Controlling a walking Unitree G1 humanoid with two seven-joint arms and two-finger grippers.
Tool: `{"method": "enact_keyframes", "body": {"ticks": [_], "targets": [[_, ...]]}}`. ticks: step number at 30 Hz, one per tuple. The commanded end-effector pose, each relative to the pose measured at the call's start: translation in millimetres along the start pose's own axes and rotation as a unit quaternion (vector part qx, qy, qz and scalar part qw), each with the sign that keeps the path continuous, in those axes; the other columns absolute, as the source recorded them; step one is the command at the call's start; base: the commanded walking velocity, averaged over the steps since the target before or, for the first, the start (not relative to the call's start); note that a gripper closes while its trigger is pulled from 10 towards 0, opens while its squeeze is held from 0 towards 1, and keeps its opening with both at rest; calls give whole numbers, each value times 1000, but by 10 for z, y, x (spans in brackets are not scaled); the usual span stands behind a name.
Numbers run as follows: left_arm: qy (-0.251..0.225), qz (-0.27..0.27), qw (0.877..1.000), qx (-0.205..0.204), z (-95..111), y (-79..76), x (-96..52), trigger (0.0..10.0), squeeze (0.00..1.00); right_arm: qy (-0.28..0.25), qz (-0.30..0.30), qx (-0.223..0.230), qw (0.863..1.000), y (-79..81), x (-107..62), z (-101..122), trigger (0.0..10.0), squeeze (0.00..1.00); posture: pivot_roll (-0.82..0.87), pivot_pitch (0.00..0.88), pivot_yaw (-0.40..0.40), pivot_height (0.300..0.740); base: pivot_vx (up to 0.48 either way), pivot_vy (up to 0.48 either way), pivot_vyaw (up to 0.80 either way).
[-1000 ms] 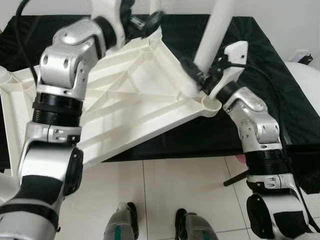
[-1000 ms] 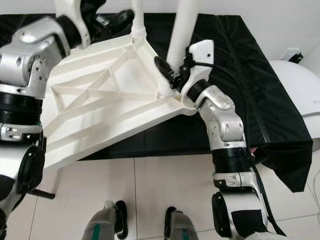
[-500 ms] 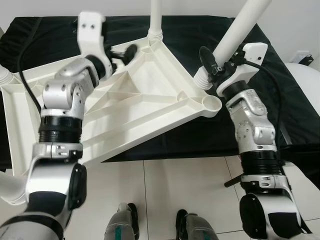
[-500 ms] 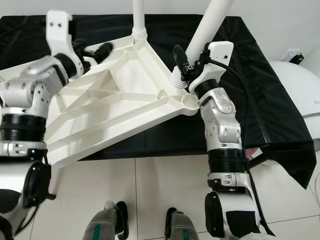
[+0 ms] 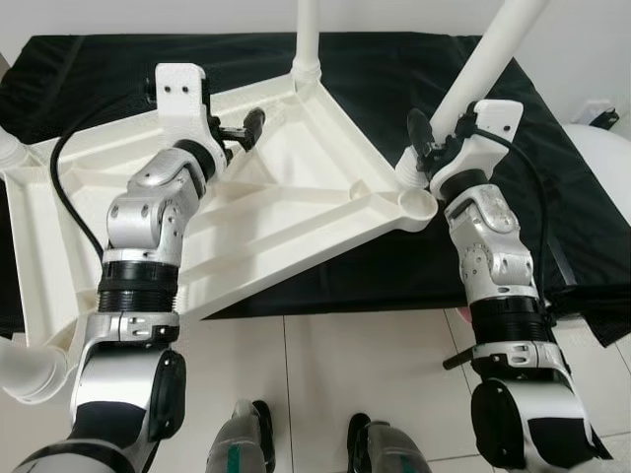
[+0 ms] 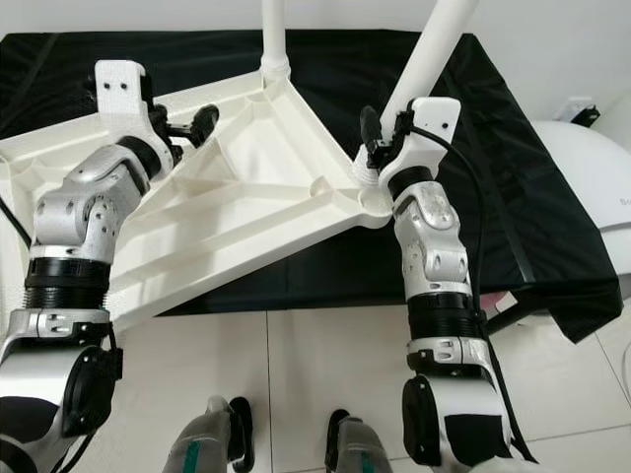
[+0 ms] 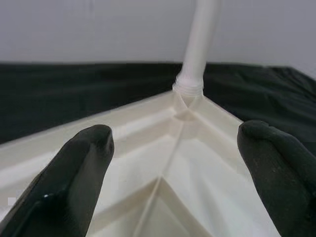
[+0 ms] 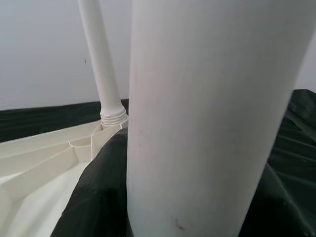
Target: Building children table
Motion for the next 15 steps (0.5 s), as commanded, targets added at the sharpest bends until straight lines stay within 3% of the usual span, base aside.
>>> {"method": "enact_keyframes", "body": {"ticks": [1, 3, 6, 8, 15], "targets": [[-16, 35, 999, 17, 56, 44, -73, 10000, 0, -17, 3, 7, 1000, 39, -41, 49, 10000, 0, -47, 145, 13, 740, 0, 0, 0], [-16, 35, 999, 17, 56, 44, -73, 10000, 0, -17, 3, 7, 1000, 39, -41, 49, 10000, 0, -47, 145, 13, 740, 0, 0, 0], [-11, 56, 995, 76, -1, -10, -193, 10000, 0, -13, 14, -1, 1000, 103, -113, 16, 10000, 0, -42, 140, 5, 740, 0, 0, 0], [-8, 60, 994, 89, -48, -26, -231, 10000, 0, -13, 9, 7, 1000, 110, -131, 2, 10000, 0, -42, 137, 3, 740, 0, 0, 0], [-2, 102, 993, 64, -273, -11, -377, 10000, 0, -30, 11, -4, 999, 197, -202, 7, 10000, 0, -39, 133, -1, 740, 0, 0, 0]]}}
Point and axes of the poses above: a point about 5 cm out from each wrist's last joint towards the gripper, its own x axis pointing out of the wrist towards the gripper, its own z axis along the axis of the wrist's last joint, y = z × x, the point moved 2 cm from there along x, pointing out of the wrist towards the gripper, and after that the axes turned 2 degrees about x, right-handed, at the moved point
